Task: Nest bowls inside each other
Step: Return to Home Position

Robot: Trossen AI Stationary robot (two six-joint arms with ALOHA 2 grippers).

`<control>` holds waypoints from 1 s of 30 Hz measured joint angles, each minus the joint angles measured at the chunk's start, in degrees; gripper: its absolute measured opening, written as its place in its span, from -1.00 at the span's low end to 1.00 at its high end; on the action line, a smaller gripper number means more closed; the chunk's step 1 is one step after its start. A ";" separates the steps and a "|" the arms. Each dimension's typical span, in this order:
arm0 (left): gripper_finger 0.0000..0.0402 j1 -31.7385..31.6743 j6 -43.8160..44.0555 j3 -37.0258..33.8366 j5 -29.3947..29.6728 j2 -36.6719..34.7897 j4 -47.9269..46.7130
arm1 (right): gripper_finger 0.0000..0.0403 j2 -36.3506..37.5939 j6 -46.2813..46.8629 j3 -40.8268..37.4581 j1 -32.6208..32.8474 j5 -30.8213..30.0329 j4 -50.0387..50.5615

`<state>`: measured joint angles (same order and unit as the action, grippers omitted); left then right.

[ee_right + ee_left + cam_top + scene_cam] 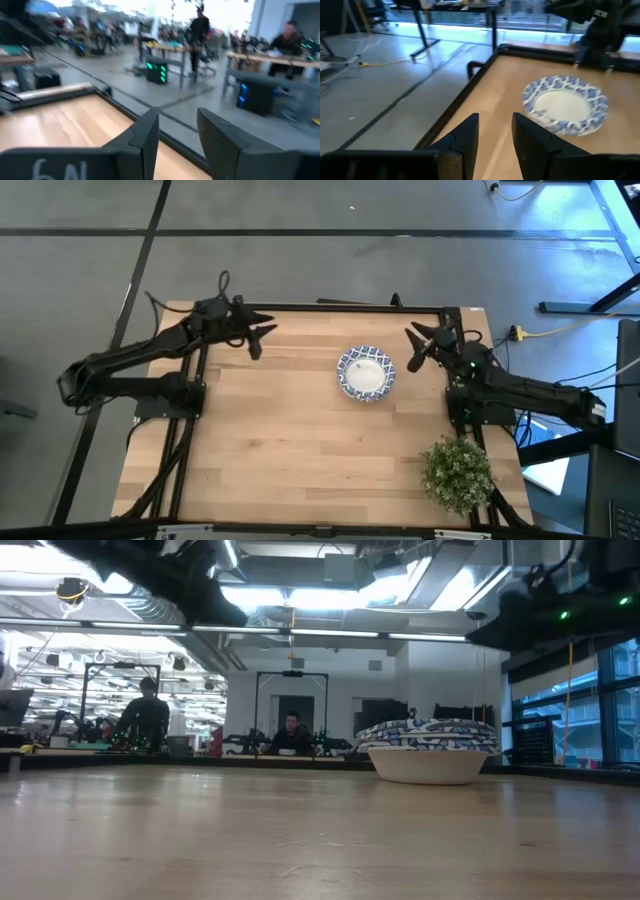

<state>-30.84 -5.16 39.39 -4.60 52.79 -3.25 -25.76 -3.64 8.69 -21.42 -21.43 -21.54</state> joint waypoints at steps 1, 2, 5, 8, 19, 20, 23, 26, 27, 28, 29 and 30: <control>-0.45 -0.98 -0.32 -1.21 0.09 -1.28 -0.11 | -0.33 -1.24 0.12 0.00 -2.08 0.83 0.00; -0.45 -1.96 -0.48 -2.18 0.09 -2.47 -0.07 | -0.33 -2.59 0.49 0.00 -4.15 2.24 -0.06; -0.45 -4.91 -0.53 -5.17 -1.40 -6.41 0.44 | -0.33 -6.55 2.61 -0.02 -10.13 8.91 -1.45; -0.45 -8.02 -0.51 -7.89 -2.04 -10.22 0.90 | -0.33 -9.93 3.16 -0.02 -15.23 13.62 -6.25; -0.45 -15.18 1.78 -15.48 -2.16 -19.14 1.18 | -0.33 -12.02 5.79 -1.03 -25.99 22.38 -13.37; -0.45 -15.34 1.90 -15.85 -2.19 -19.45 1.16 | -0.33 -11.98 6.13 -1.40 -26.02 22.55 -13.44; -0.45 -15.44 2.00 -16.66 -2.17 -19.86 1.16 | -0.33 -11.98 6.14 -1.72 -26.00 22.64 -13.17; -0.45 -15.44 2.00 -17.32 -2.16 -19.91 1.18 | -0.33 -11.95 6.16 -2.46 -26.00 22.62 -14.09; -0.45 -15.44 2.00 -17.54 -2.15 -19.91 1.17 | -0.33 -11.93 6.14 -2.65 -26.00 22.64 -14.12; -0.45 -15.44 1.99 -17.75 -2.15 -19.91 1.17 | -0.33 -11.93 6.20 -2.87 -26.00 22.62 -13.94; -0.45 -15.44 1.99 -17.99 -2.15 -19.91 1.23 | -0.33 -11.95 6.27 -3.30 -26.00 22.62 -13.83; -0.45 -15.44 2.00 -18.29 -2.15 -19.91 1.23 | -0.33 -11.98 6.43 -3.68 -26.00 22.62 -13.18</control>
<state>-46.28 -3.16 21.10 -6.74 32.88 -2.02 -37.74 2.79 5.01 -47.42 1.19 -34.72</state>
